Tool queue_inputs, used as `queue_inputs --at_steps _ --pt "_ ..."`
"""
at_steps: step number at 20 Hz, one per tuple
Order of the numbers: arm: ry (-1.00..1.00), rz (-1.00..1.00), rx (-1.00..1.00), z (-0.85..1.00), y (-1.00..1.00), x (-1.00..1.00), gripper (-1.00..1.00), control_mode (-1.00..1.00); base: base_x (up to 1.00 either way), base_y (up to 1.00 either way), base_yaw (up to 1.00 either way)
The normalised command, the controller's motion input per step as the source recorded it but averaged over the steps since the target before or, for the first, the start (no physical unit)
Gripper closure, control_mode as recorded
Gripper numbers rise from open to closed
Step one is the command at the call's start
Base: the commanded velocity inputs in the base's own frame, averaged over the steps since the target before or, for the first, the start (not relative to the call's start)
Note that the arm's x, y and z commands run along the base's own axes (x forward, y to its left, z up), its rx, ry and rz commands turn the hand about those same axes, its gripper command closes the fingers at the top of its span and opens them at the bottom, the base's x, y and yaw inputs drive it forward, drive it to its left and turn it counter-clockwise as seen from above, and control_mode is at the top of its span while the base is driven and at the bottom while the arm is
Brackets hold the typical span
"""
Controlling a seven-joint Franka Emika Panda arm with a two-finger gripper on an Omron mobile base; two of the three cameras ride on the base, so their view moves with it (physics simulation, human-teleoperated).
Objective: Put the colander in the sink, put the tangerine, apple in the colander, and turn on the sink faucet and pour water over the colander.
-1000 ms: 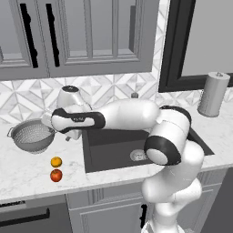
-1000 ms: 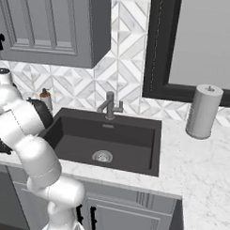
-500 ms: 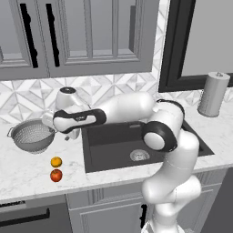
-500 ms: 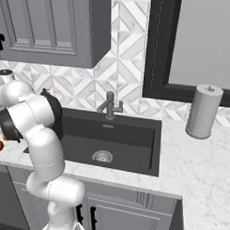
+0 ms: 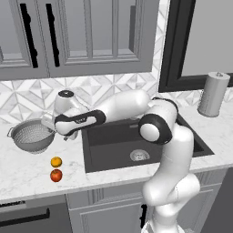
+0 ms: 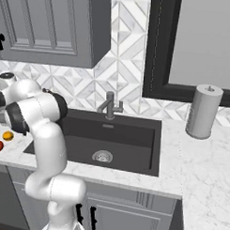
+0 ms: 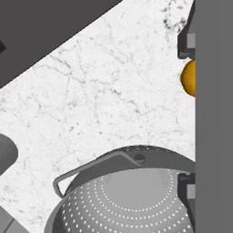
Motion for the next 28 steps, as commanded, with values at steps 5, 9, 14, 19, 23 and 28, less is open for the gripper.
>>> queue_inputs --at_steps 5,9,14,19,23,28 --pt "-0.04 0.00 0.00 -0.11 0.18 0.22 -1.00 -1.00 0.00 0.00 0.00" --pt "0.00 0.00 0.00 -0.19 0.14 0.14 -1.00 -1.00 0.00 0.00 0.00" --pt "0.00 0.00 0.00 -0.20 0.09 0.18 -1.00 -1.00 0.00 0.00 0.00" --pt "0.00 0.00 0.00 -0.13 0.07 0.21 -1.00 -1.00 0.00 0.00 0.00" --pt "0.00 0.00 0.00 -0.16 0.05 0.18 -1.00 -1.00 0.00 0.00 0.00" --pt "-0.01 0.00 0.00 -0.10 0.09 0.23 -1.00 -1.00 0.00 0.00 0.00"
